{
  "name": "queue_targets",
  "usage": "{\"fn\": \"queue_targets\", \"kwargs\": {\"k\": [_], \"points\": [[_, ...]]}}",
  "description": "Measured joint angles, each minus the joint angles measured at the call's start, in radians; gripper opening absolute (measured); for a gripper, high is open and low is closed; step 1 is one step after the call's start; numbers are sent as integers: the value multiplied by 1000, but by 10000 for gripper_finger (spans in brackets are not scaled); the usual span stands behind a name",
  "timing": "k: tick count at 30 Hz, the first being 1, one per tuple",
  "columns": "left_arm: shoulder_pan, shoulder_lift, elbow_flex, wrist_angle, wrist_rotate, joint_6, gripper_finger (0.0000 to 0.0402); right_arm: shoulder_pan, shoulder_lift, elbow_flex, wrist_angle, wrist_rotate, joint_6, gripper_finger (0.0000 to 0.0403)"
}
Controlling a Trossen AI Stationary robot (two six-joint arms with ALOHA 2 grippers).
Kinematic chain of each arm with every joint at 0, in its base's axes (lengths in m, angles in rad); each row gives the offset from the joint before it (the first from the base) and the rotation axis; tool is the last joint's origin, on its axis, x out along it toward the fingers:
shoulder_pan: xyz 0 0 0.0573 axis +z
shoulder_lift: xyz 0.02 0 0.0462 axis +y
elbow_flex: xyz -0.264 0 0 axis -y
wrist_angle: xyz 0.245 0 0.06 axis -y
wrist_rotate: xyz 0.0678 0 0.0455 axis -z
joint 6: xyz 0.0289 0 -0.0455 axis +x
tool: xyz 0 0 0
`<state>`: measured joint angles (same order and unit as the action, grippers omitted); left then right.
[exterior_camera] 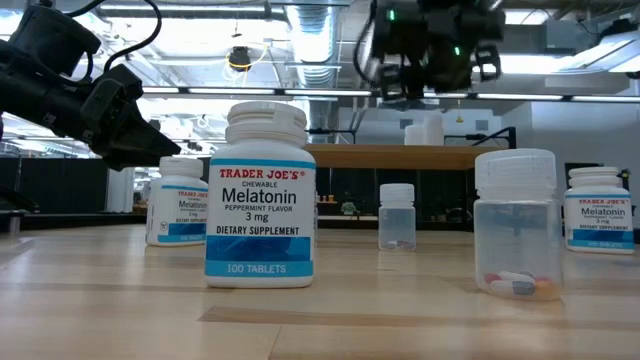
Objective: Pick and place medicine bottles onto shelf by color
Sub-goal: Adjust the top pill bottle on the shelf
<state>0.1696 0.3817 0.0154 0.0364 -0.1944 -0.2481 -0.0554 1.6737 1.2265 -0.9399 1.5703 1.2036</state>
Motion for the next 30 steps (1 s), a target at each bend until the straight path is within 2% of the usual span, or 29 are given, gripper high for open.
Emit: {"fn": "queue_targets", "kwargs": {"k": [3,6,11,14,19,24,30], "points": [[0,0,0,0,0,0,247,14,-23,72,1,-12,-120,196],[0,0,0,0,0,0,247,15,-51,154,1,-127,-280,195],[0,0,0,0,0,0,247,-64,-118,263,-4,-561,-539,186],[0,0,0,0,0,-1,247,-135,-145,282,-6,-732,-621,178],[0,0,0,0,0,-1,247,-218,-158,284,0,-810,-639,166],[0,0,0,0,0,-1,247,-289,-122,284,21,-988,-670,154],[0,0,0,0,0,-2,247,-353,-31,344,14,-1008,-706,123]]}}
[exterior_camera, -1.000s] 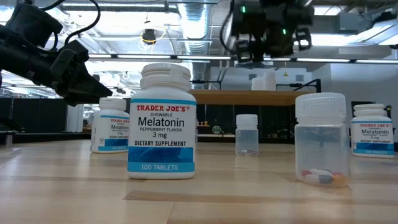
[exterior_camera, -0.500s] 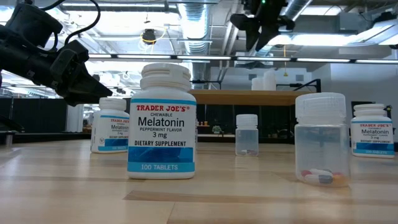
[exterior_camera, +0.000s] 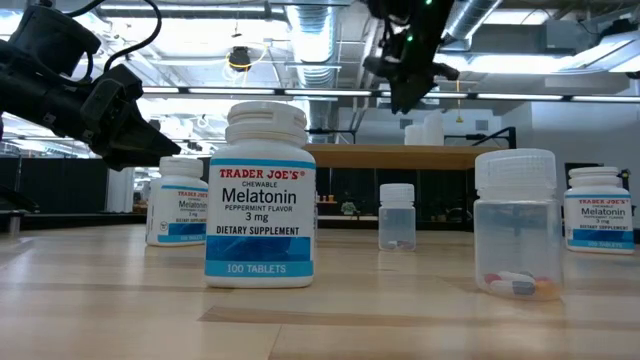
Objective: Pick and place medicine bottles onto shelf by color
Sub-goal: Adjust the top pill bottle on the shelf
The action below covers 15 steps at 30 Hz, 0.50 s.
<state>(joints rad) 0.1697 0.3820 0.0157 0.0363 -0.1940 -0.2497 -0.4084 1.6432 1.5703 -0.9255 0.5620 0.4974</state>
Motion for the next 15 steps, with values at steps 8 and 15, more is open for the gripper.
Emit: {"fn": "queue_targets", "kwargs": {"k": [8,15], "points": [[0,0,0,0,-1,3,247,-26,148,211,-167,-70,-31,85],[0,0,0,0,-1,2,247,-27,266,325,-324,-69,-61,68]]}}
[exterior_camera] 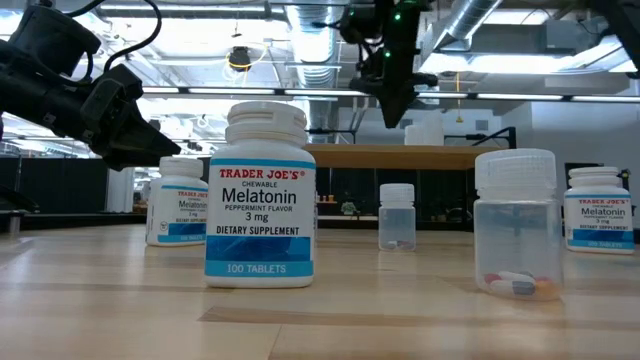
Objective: Pick and place medicine bottles onto shelf by color
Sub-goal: Adjust the top pill bottle on the shelf
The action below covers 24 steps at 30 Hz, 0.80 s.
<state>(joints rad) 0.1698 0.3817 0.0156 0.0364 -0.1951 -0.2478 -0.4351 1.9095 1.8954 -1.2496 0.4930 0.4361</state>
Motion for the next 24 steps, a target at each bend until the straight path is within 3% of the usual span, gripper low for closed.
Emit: {"fn": "queue_targets", "kwargs": {"k": [24], "points": [[0,0,0,0,0,0,247,-77,27,39,-116,17,0,65]]}}
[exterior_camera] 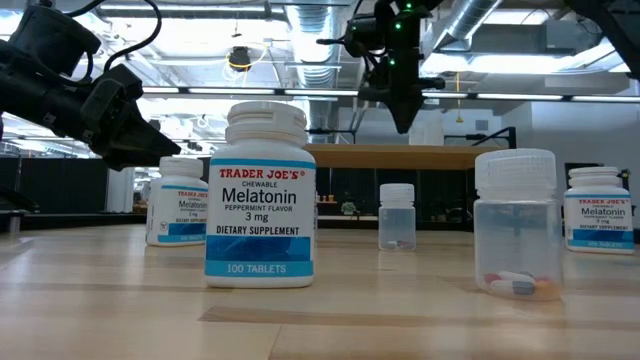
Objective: Pick and place medicine bottles onto shelf by color
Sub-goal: Adjust the top pill bottle on the shelf, then put the middle transparent pill bottle on the shelf
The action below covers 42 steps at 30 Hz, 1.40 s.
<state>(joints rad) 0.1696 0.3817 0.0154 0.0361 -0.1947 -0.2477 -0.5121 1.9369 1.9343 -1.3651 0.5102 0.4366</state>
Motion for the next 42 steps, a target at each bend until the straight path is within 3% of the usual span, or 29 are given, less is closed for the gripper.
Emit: {"fn": "queue_targets", "kwargs": {"k": [14,22,28,34,38,42], "points": [[0,0,0,0,0,-1,247,-1,-4,3,-18,67,-1,65],[0,0,0,0,0,-1,247,86,-90,114,-35,-25,-104,65],[0,0,0,0,1,-2,247,237,-215,124,-163,-143,-146,65],[0,0,0,0,1,-16,247,451,-357,56,-204,-175,-132,65],[0,0,0,0,1,-29,247,606,-494,-88,-202,-156,-33,65],[0,0,0,0,1,-30,247,740,-651,-305,-207,-61,197,65]]}}
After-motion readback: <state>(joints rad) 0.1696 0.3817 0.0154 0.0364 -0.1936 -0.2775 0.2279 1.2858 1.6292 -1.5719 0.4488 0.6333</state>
